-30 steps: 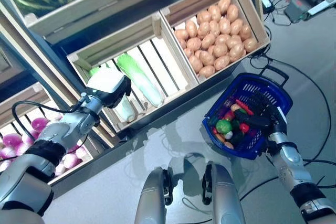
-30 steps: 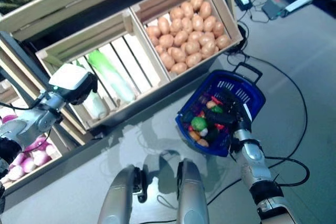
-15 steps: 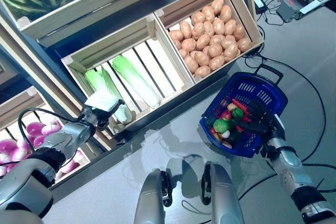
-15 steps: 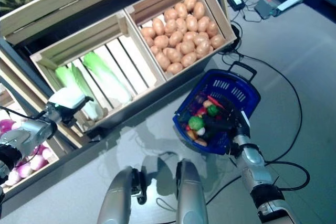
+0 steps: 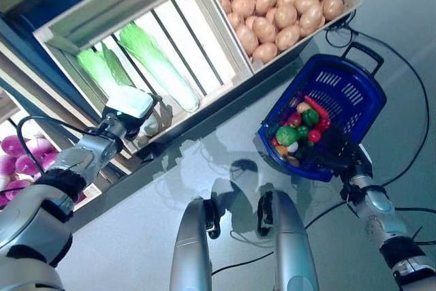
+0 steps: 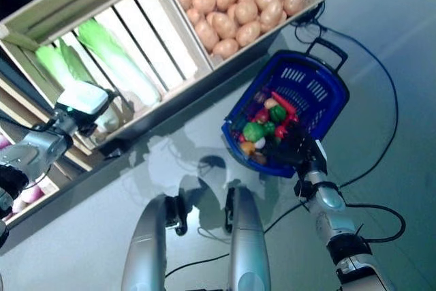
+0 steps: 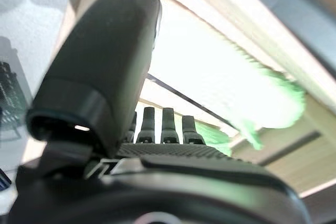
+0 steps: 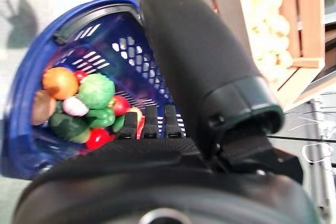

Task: Put vegetables into the basket

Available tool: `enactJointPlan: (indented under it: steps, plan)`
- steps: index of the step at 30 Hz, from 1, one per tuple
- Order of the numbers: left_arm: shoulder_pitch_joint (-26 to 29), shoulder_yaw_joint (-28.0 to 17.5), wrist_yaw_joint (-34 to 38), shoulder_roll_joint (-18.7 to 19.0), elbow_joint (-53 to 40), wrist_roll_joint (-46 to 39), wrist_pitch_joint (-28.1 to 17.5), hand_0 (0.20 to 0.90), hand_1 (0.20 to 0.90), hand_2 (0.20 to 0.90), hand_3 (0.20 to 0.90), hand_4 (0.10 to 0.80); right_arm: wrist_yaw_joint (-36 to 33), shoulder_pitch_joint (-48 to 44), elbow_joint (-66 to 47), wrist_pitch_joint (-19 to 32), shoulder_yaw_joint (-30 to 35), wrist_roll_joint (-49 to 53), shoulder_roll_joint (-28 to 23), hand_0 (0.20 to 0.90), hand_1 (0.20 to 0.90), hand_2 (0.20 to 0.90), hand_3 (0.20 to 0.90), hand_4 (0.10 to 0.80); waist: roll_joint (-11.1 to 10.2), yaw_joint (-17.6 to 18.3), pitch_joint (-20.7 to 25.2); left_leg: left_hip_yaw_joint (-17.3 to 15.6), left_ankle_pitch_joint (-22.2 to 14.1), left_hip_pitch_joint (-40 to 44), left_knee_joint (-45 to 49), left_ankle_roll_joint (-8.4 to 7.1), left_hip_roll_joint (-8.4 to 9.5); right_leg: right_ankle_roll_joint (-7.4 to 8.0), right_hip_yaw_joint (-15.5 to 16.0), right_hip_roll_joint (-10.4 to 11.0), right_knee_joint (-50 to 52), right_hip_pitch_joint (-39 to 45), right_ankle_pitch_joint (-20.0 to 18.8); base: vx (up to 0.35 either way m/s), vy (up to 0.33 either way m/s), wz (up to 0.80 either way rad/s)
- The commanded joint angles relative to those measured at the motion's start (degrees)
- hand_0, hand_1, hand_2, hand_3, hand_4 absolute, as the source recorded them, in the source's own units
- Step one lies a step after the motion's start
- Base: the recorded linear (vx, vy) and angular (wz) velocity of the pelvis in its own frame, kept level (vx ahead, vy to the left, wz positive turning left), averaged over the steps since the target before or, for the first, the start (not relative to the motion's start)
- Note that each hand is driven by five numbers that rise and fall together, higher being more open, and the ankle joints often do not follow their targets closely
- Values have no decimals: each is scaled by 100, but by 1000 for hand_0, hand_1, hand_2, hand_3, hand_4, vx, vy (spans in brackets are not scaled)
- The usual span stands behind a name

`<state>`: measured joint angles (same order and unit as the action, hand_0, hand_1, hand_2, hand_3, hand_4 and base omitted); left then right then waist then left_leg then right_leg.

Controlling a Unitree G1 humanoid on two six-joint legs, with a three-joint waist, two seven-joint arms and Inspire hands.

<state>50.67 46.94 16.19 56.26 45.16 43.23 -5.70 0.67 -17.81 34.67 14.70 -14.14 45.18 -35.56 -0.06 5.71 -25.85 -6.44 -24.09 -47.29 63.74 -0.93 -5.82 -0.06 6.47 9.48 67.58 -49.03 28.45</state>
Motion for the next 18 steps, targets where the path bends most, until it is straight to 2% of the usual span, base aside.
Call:
enactJointPlan:
  steps: [1, 6, 12, 14, 18]
  plan:
    - [530, -13, 331, 368, 51, 270, 380, 900, 900, 900, 900, 800, 200, -269, -241, 421, 145, 48, -524, 900, 900, 900, 900, 800, 94, 38, 412, -307, 405, 18, -834, 353, 100, -154, -10, 22, -860, 37, -957, -27, 18, -4]
    - [736, 223, 442, 351, 295, 816, 252, 900, 900, 900, 900, 800, 116, -461, -188, 488, 93, 97, -642, 900, 900, 900, 900, 800, 97, 43, 304, -199, 385, -309, -622, 325, 96, -166, -22, 52, -653, -248, -918, -13, 10, -1]
    - [857, 435, -86, 389, 342, 1197, 265, 900, 900, 900, 900, 800, -59, -475, -298, 620, 164, 137, -763, 900, 900, 900, 900, 800, 102, 37, 185, -63, 321, -956, -147, 364, 103, -185, -59, 116, -231, -845, -861, -34, 7, 6]
    - [747, 428, -480, 450, 368, 1190, 349, 900, 900, 900, 900, 800, -157, -403, -434, 665, 247, 107, -802, 900, 900, 900, 900, 800, 108, 30, 144, -34, 288, -1220, 47, 377, 123, -176, -58, 139, -79, -1099, -856, -28, 17, 10]
    - [444, 306, -730, 500, 446, 1141, 455, 900, 900, 900, 900, 800, -223, -293, -570, 672, 333, 50, -845, 900, 900, 900, 900, 800, 118, 22, 100, -18, 278, -1393, 148, 391, 125, -174, -71, 148, 6, -1275, -869, -11, 18, 3]
